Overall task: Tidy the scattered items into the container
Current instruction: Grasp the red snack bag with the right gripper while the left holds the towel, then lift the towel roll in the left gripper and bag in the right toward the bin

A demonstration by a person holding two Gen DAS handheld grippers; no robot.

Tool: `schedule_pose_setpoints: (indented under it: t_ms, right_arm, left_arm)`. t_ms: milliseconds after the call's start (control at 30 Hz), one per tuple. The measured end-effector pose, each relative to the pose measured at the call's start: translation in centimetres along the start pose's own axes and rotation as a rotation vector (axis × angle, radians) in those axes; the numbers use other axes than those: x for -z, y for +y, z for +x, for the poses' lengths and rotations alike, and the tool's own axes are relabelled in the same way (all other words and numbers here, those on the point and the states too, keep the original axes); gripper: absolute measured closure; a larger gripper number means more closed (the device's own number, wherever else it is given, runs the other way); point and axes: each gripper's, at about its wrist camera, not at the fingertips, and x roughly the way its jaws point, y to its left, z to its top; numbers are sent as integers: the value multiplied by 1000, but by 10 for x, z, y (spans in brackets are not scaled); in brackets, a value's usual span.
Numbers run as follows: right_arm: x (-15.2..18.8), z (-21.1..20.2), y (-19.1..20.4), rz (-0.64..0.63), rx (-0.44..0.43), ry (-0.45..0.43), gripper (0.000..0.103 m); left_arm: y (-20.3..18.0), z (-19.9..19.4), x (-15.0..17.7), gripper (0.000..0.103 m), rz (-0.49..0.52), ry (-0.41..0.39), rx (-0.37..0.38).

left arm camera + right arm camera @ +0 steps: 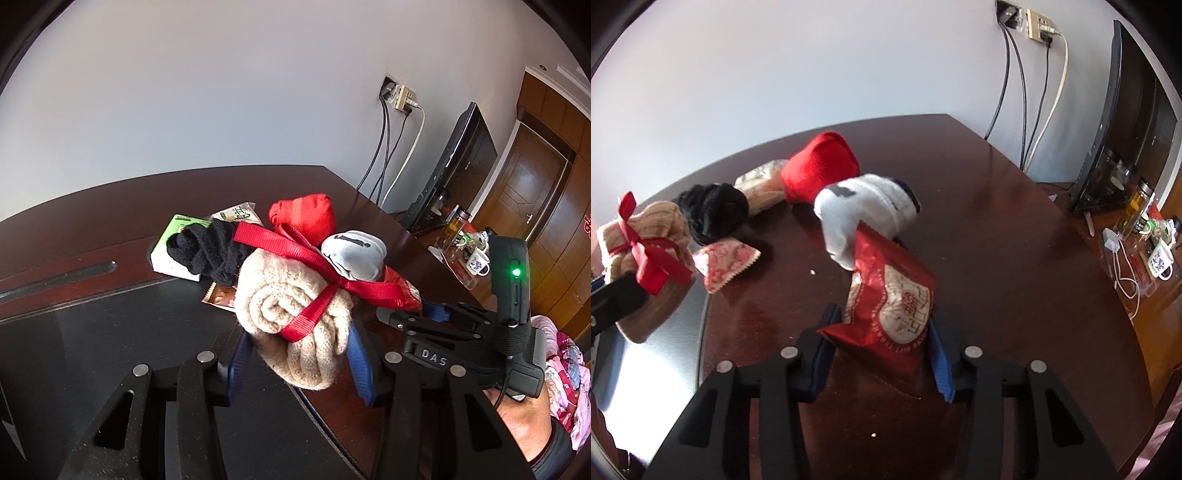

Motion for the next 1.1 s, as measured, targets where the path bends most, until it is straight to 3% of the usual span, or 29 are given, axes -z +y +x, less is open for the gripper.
schedule_pose_setpoints:
  t_ms: [500,1100]
  right_arm:
    - [-12,-33,29,-32,-63,-81,59]
    - [-12,-64,100,-138,-160,-142,59]
  left_arm:
    - [21,-54,7,54,-25,-75,-64]
    - [65,-130,29,54,-115,-162,-175]
